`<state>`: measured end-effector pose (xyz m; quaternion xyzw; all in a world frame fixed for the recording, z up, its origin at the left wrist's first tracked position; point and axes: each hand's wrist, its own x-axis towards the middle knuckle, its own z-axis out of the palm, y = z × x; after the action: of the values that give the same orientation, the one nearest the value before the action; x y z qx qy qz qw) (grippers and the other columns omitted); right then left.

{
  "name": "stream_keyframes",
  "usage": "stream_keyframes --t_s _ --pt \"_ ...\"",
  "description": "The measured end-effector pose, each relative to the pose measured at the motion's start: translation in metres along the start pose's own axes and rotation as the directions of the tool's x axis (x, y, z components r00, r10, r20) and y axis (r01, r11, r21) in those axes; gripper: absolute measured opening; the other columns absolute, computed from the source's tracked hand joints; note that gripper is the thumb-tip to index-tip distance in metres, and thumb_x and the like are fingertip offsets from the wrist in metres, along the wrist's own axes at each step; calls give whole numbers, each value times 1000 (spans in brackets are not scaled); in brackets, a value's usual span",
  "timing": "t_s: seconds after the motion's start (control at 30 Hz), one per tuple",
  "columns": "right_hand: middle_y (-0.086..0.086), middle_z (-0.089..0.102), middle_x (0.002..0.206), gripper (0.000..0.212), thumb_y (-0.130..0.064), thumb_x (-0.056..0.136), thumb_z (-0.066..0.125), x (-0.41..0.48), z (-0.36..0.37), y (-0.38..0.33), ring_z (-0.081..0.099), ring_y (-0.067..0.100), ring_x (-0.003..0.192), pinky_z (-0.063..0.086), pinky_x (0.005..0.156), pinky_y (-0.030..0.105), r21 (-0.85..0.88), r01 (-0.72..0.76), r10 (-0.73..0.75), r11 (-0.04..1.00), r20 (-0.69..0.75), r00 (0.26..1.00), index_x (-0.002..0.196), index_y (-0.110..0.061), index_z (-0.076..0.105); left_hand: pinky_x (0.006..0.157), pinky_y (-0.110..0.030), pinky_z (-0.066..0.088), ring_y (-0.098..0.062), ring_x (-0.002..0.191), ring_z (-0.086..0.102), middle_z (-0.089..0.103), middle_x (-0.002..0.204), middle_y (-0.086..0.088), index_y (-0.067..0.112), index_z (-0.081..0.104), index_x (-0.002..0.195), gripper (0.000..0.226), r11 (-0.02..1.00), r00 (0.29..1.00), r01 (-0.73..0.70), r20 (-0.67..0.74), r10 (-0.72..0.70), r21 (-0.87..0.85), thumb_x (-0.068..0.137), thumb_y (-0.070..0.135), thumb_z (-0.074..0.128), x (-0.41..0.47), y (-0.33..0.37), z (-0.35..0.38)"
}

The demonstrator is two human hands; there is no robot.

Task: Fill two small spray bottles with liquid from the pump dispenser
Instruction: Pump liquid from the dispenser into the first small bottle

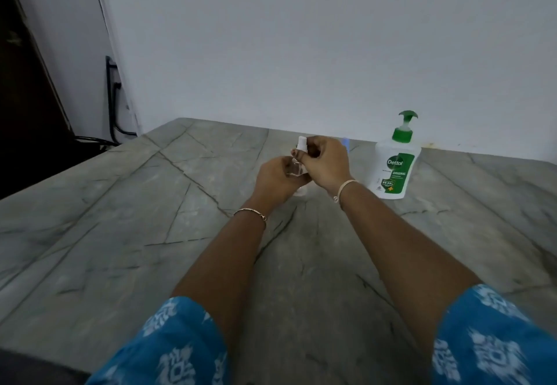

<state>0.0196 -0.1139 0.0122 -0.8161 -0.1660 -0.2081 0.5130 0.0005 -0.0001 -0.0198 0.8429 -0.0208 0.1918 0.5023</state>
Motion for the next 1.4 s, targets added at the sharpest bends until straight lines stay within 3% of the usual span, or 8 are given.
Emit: stream_keyframes --t_s 0.1,0.23,0.43,0.7,0.87,1.0,1.17,1.4 --pt "1 74 88 20 -25 82 78 -7 -9 -6 70 16 84 57 84 34 41 -35 34 999 25 999 97 -12 75 78 -33 52 -19 86 69 73 86 -4 16 69 84 28 1000 999 -16 32 16 -15 67 35 80 -11 8 -4" --pt "3 75 91 21 -18 82 78 -12 -17 -12 71 15 85 58 86 34 123 -45 32 991 108 994 100 -10 74 83 -31 52 -18 94 69 74 96 -6 9 70 98 35 999 996 14 86 -10 -50 72 30 81 -19 12 -13" --pt "8 69 113 33 -3 91 65 -23 -35 -14 67 14 101 51 84 12 286 -116 -7 951 395 918 123 -1 62 95 -45 53 -22 96 70 74 97 -7 8 70 98 44 992 989 31 149 -12 -122 63 32 83 -29 7 -21" --pt "-2 71 92 10 -14 89 69 -36 -39 -9 65 -2 81 49 76 14 339 -118 23 933 271 962 99 -16 68 97 -47 52 -26 100 68 73 101 -12 4 69 105 43 984 981 60 192 -27 -170 68 20 85 -39 9 -34" --pt "10 74 98 35 -9 80 79 -49 -28 -24 70 5 80 53 71 15 361 -95 -15 928 290 957 112 -3 67 96 -46 52 -24 99 69 74 98 -11 10 70 100 62 984 973 35 233 6 -173 48 42 84 -53 13 -36" --pt "10 72 94 40 -5 72 84 -51 -30 -23 68 11 82 55 72 17 361 -111 18 926 253 967 107 -2 67 96 -45 53 -25 99 69 74 98 -11 7 69 103 56 983 971 63 239 -21 -170 56 31 88 -60 10 -39" --pt "6 72 88 21 -6 74 81 -54 -44 -12 68 8 80 54 74 18 367 -123 37 922 233 972 92 -8 71 94 -39 54 -20 95 70 74 100 -8 4 67 112 48 973 974 96 219 -49 -208 69 13 86 -65 8 -42" --pt "10 73 99 41 -12 74 84 -57 -31 -35 71 15 91 57 83 23 219 -22 -44 976 294 955 110 -2 69 94 -41 54 -19 99 69 73 103 -7 7 67 111 48 986 982 60 187 -30 -156 69 18 86 -68 10 -40"
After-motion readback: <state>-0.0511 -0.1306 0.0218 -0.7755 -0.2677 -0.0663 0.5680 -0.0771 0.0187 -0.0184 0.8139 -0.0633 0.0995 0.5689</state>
